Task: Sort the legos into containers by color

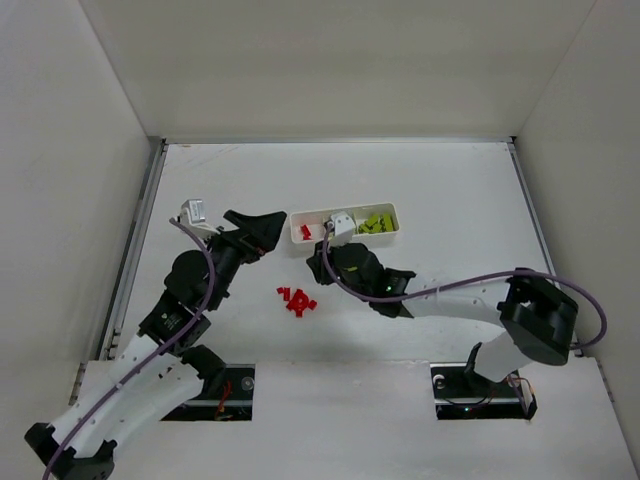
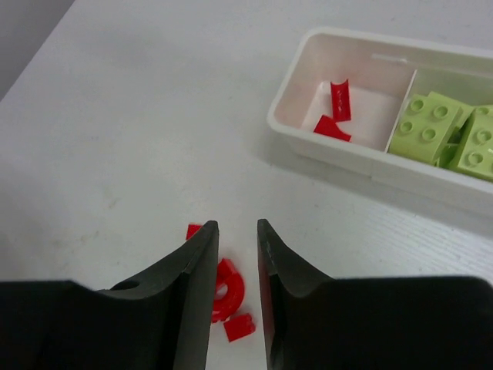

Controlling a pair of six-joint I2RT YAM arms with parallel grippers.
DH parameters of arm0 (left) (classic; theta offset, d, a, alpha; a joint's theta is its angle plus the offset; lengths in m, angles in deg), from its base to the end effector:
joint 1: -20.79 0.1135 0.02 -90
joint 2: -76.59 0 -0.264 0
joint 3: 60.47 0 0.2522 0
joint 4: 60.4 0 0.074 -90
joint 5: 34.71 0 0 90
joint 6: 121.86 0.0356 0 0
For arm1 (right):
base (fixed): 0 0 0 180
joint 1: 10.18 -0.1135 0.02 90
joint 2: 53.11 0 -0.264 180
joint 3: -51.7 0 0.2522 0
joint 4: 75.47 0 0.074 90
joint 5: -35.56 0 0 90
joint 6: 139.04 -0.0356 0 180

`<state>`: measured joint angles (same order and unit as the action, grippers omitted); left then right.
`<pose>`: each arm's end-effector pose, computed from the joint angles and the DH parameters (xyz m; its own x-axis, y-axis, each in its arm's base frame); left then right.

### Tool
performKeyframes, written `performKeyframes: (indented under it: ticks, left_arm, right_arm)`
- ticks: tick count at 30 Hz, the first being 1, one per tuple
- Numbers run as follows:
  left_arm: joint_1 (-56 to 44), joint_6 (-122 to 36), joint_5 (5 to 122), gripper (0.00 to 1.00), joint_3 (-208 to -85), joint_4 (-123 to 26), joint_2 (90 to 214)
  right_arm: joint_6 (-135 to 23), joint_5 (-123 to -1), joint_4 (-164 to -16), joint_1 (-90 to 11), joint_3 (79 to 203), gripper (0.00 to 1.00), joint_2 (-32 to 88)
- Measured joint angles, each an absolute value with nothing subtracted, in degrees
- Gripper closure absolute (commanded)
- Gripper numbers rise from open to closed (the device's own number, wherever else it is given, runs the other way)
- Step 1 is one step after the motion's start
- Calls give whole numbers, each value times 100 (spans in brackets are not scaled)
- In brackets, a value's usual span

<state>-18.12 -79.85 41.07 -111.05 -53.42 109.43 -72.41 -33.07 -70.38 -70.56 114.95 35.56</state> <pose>0.1183 -0.0843 0.3538 -0.2156 -0.7516 -0.6234 0.3897 0.5191 -0.7607 0.1804 0.2910 0.2319 -0.4118 0.0231 -0.9110 -0.5200 0.8150 0.2557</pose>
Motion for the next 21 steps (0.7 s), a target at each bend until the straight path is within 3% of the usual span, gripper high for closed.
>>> performKeyframes:
  ticks: [6, 12, 13, 15, 16, 18, 21]
  left_arm:
    - [-1504, -7781, 4107, 0, -10917, -4404, 11109]
    - [-1548, -7650, 4044, 0, -10314, -4061, 11079]
    - [-1570, -7670, 4014, 6, -10259, -4009, 11030]
    - [-1664, -7683, 3989, 61, -10192, -3976, 10936]
    - [-1716, -7663, 3987, 81, -10187, -3969, 10930]
    - [-1830, -7543, 4003, 95, -10187, -3943, 11000]
    - [-2022, -7458, 4000, 98, -10185, -3797, 11260]
  right_arm:
    - [-7213, -3290, -7091, -7345, 10798, 71, 2896]
    - [-7217, -3301, -7191, -7561, 10241, 59, 2546]
    - [-7217, -3325, -7215, -7605, 10199, 57, 2526]
    - [-7215, -3399, -7237, -7688, 10142, 52, 2524]
    - [-7217, -3436, -7248, -7714, 10118, 50, 2524]
    - [-7215, -3530, -7259, -7745, 10097, 47, 2546]
    - [-7244, -3641, -7237, -7786, 10097, 45, 2703]
